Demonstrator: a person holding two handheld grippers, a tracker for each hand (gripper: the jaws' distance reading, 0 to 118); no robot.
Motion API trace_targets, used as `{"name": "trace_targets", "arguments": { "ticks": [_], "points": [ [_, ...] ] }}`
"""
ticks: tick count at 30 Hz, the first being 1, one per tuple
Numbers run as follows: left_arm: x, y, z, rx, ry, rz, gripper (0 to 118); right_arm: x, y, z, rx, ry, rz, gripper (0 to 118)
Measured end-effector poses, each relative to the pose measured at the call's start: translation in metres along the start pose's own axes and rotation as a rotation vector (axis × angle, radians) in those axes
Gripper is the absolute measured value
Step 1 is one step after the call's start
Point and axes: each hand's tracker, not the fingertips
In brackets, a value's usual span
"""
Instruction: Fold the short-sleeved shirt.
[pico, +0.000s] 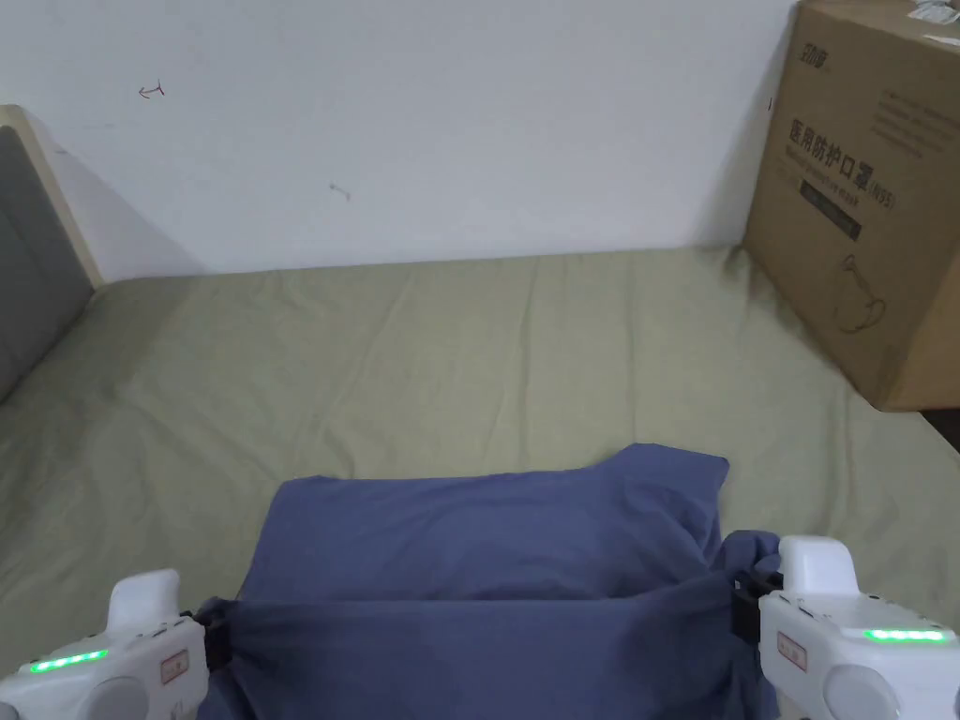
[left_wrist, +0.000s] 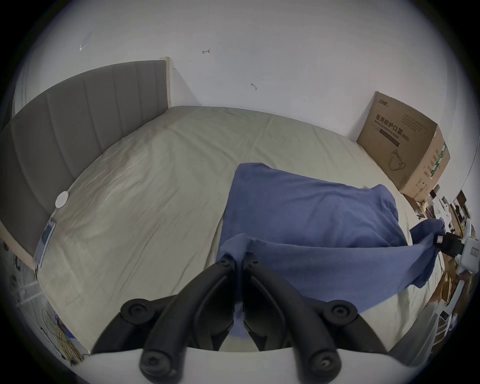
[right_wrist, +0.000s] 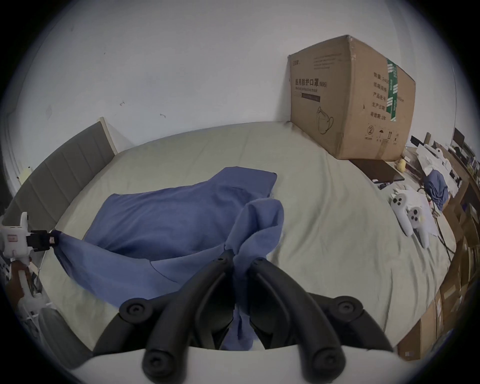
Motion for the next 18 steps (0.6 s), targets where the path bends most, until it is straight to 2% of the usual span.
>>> {"name": "trace_targets", "arguments": {
  "ticks": [10, 15, 17, 18],
  "points": [
    [0.006, 0.012, -0.108, -0.172, 0.042, 0.007, 4, 0.010, -0.005, -0.111, -0.233, -0.043, -0.066, 9],
    [0.006, 0.002, -0.113, -0.197, 0.056, 0.023, 4, 0.014, -0.013, -0.119, -0.239, -0.053, -0.093, 9],
    [0.004, 0.007, -0.107, -0.202, 0.043, 0.050, 11, 0.014, -0.007, -0.113, -0.244, -0.052, -0.094, 9],
    [0.003, 0.011, -0.101, -0.206, 0.031, 0.067, 22, 0.013, -0.003, -0.108, -0.243, -0.053, -0.093, 16]
  ]
}}
